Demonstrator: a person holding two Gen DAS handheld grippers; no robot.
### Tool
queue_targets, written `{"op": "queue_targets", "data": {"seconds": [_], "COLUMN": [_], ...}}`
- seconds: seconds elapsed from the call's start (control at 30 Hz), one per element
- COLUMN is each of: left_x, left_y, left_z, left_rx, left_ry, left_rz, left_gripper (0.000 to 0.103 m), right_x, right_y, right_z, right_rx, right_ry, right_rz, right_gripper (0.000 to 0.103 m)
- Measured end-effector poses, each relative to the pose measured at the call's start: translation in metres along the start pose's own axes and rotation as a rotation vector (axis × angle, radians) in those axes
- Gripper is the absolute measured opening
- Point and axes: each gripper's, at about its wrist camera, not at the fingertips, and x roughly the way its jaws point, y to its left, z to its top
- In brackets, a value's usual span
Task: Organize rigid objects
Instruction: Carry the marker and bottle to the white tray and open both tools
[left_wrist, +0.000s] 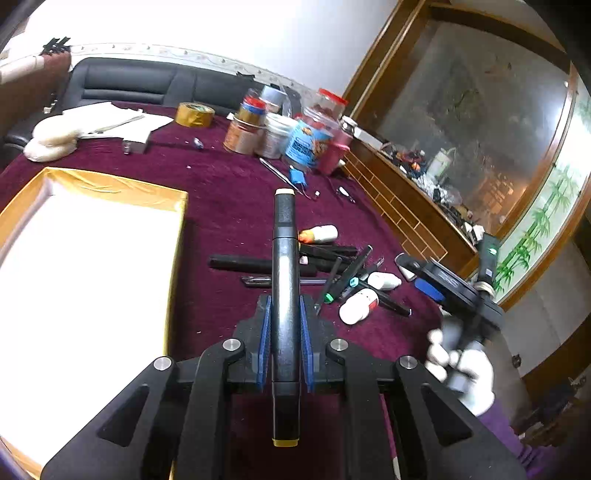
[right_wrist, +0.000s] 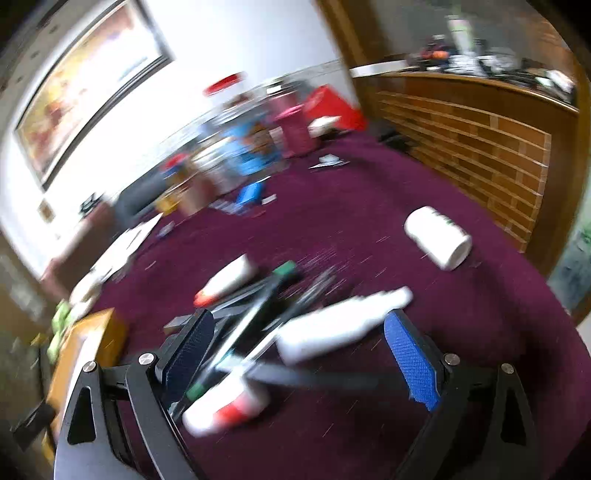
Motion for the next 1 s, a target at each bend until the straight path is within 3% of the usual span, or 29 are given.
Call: {"op": "queue_targets", "data": {"seconds": [0.17, 0.23, 0.37, 0.4, 0.43, 0.5, 0.63, 0.83, 1.0], "left_x": [-0.01, -0.013, -0.022, -0.025, -0.028, -0.034, -0.043, -0.043, -0.028], "left_y": [0.018, 0.024, 0.034, 0.037, 0.04, 0.046, 0.06, 0.09, 0.11], "left_z": [-0.006, -0.009, -0.011, -0.011, -0.011, -0.011, -0.01, -0.001, 0.019], "left_rx": [-0.043, -0.057, -0.074, -0.078, -0.082, -0.09, -0.11, -0.169, -0.191], "left_ry": [-0.03, -0.034, -0.05, -0.055, -0.061, -0.072, -0.089, -0.067, -0.034], "left_rz": [-0.035, -0.041, -0.032, -0.028, -0.025, -0.014, 0.01, 0.028, 0.056], "left_gripper": [0.012, 0.012, 0.012, 0.012, 0.012, 0.012, 0.012, 0.012, 0.012], "right_x": [0.013, 0.029, 0.045, 0.05, 0.055, 0.057, 0.05, 0.024, 0.031], "right_y": [0.02, 0.021, 0.027, 0.03, 0.035, 0.043, 0.043, 0.063, 0.131], "right_z": [-0.03, -0.037, -0.037, -0.035, -0.035, -0.038, -0.041, -0.035, -0.024], "right_rx": [0.007, 0.057, 0.096, 0.095, 0.083, 0.031, 0.023, 0.017, -0.095], "right_ry": [0.196, 0.258, 0.27, 0.274, 0.279, 0.27, 0.284, 0.275, 0.304], "right_rz": [0.082, 0.075, 0.039, 0.032, 0.008, -0.049, -0.021, 0.125, 0.314], "right_gripper": [0.09, 0.081, 0.074, 0.065, 0.063, 0.045, 0.044, 0.044, 0.045]}}
